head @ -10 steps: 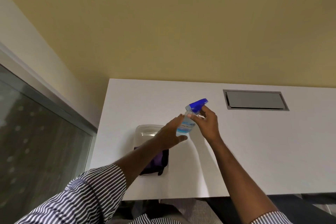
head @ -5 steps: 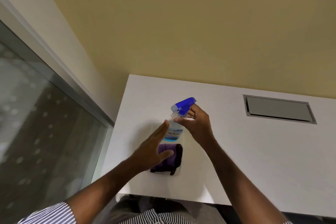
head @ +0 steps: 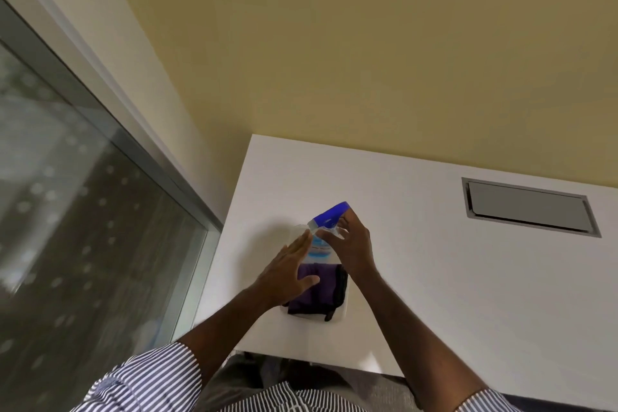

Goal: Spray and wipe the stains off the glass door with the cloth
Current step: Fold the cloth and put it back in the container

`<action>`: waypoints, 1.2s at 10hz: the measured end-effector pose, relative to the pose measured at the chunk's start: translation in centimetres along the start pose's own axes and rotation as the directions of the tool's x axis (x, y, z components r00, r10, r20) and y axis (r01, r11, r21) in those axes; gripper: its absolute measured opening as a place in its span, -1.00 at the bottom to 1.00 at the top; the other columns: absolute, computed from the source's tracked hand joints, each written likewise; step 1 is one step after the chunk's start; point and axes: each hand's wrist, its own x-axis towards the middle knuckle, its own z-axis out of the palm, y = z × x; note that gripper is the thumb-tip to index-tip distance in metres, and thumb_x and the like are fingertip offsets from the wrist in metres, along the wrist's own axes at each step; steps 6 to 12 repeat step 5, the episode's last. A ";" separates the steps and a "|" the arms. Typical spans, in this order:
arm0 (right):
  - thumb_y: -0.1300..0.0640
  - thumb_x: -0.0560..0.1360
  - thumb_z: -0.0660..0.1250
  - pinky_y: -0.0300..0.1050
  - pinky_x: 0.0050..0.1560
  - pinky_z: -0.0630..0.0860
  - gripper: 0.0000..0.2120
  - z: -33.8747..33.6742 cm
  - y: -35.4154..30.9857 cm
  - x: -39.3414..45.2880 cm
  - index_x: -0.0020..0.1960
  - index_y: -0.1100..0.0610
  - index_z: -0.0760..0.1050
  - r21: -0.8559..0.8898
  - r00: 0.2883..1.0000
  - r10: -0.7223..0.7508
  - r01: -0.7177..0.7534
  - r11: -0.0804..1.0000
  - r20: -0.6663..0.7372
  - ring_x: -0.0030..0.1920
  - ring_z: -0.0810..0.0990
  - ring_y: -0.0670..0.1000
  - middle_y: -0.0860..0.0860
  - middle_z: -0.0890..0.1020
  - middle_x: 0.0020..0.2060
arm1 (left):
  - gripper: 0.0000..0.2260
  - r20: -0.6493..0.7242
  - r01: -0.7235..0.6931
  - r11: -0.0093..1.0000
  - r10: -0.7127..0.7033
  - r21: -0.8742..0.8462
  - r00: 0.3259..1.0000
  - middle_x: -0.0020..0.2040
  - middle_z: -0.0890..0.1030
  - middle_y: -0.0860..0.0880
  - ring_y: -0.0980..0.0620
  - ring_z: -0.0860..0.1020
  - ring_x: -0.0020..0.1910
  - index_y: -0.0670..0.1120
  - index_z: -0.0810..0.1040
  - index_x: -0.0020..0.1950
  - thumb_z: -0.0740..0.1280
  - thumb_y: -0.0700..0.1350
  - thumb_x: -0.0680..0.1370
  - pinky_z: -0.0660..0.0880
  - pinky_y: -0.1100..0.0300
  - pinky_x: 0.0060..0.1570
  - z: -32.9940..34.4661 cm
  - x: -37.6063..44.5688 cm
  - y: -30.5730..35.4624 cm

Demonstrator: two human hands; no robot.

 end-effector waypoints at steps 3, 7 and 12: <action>0.27 0.57 0.45 -0.22 0.17 0.61 -0.65 -1.0 -1.0 -0.6 0.28 0.06 0.45 -0.016 0.995 0.017 -0.015 1.000 0.095 0.12 0.61 -0.11 -0.11 0.60 0.15 | -0.28 -0.058 0.024 0.994 -0.030 -0.106 0.998 0.68 0.20 0.01 -0.03 0.24 0.64 -0.01 0.09 0.69 0.41 -0.05 0.63 0.33 0.24 0.42 -0.9 0.4 -0.3; 0.56 0.50 0.21 -0.32 0.38 0.45 -0.42 -4.0 -3.9 1.2 0.40 0.12 0.51 -0.029 0.989 -0.056 0.053 0.998 -0.140 0.39 0.52 0.03 0.00 0.58 0.37 | -0.34 -0.158 -0.041 0.995 0.027 -0.088 0.987 0.71 0.10 0.02 0.01 0.13 0.68 -0.04 0.04 0.70 0.32 -0.05 0.69 0.22 0.08 0.63 -6.9 2.4 0.9; 0.56 0.50 0.21 -0.32 0.38 0.45 -0.42 -4.0 -3.9 1.2 0.40 0.12 0.51 -0.029 0.989 -0.056 0.053 0.998 -0.140 0.39 0.52 0.03 0.00 0.58 0.37 | -0.34 -0.158 -0.041 0.995 0.027 -0.088 0.987 0.71 0.10 0.02 0.01 0.13 0.68 -0.04 0.04 0.70 0.32 -0.05 0.69 0.22 0.08 0.63 -6.9 2.4 0.9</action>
